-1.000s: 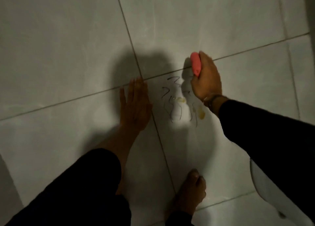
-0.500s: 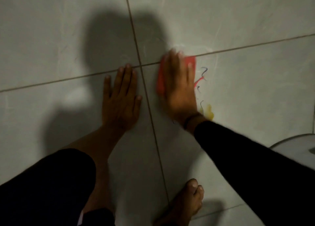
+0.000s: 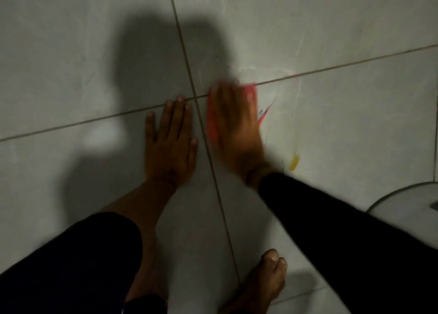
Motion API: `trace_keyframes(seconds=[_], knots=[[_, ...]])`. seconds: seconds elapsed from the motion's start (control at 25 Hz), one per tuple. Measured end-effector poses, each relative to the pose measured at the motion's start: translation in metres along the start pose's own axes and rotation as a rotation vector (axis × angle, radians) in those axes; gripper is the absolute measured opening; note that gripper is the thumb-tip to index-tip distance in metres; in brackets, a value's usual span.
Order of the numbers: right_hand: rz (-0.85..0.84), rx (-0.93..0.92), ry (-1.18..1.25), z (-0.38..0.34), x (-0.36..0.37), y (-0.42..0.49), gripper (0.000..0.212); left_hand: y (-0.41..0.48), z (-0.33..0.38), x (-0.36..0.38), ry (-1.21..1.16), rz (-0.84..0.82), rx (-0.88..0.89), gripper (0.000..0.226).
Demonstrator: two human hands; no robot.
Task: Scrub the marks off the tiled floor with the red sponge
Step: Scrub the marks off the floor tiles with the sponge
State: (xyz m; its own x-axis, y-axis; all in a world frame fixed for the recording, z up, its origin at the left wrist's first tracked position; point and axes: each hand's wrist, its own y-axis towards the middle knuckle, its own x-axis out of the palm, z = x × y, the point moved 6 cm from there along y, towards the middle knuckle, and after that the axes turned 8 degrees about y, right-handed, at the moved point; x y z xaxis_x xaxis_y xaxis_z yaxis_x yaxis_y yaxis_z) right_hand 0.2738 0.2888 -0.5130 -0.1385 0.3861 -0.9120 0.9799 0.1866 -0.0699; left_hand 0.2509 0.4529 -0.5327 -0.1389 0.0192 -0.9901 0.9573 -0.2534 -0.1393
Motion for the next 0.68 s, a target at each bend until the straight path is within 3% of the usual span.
trace_keyframes(seconds=[0.12,0.2,0.28,0.32,0.4,0.48,0.6,0.68], knots=[[-0.265,-0.098,-0.086,-0.029,0.002,-0.132,0.065,0.000,-0.002,0.003,0.006,0.001,0.003,0.078],[-0.221,0.045,-0.142,0.022,-0.018,-0.141,0.063,-0.001,-0.001,0.004,0.014,0.017,0.001,0.078],[-0.066,0.350,-0.160,0.085,-0.043,-0.082,0.064,-0.001,0.000,0.007,0.022,0.022,0.010,0.077],[0.025,0.414,-0.154,0.103,-0.053,-0.041,0.067,-0.001,-0.001,0.008,0.030,0.016,0.011,0.077],[0.090,0.325,-0.082,0.086,-0.049,0.019,0.076,-0.001,-0.003,0.010,0.034,0.007,0.005,0.077],[0.129,0.212,0.027,0.032,-0.023,0.003,0.069,0.000,-0.001,0.009,0.015,0.003,0.008,0.077],[-0.136,0.080,0.003,-0.035,-0.002,-0.109,0.059,-0.001,-0.001,0.007,-0.001,-0.003,0.009,0.077],[-0.161,0.135,-0.079,0.012,-0.017,-0.143,0.053,-0.001,-0.003,0.007,-0.002,0.002,0.004,0.077]])
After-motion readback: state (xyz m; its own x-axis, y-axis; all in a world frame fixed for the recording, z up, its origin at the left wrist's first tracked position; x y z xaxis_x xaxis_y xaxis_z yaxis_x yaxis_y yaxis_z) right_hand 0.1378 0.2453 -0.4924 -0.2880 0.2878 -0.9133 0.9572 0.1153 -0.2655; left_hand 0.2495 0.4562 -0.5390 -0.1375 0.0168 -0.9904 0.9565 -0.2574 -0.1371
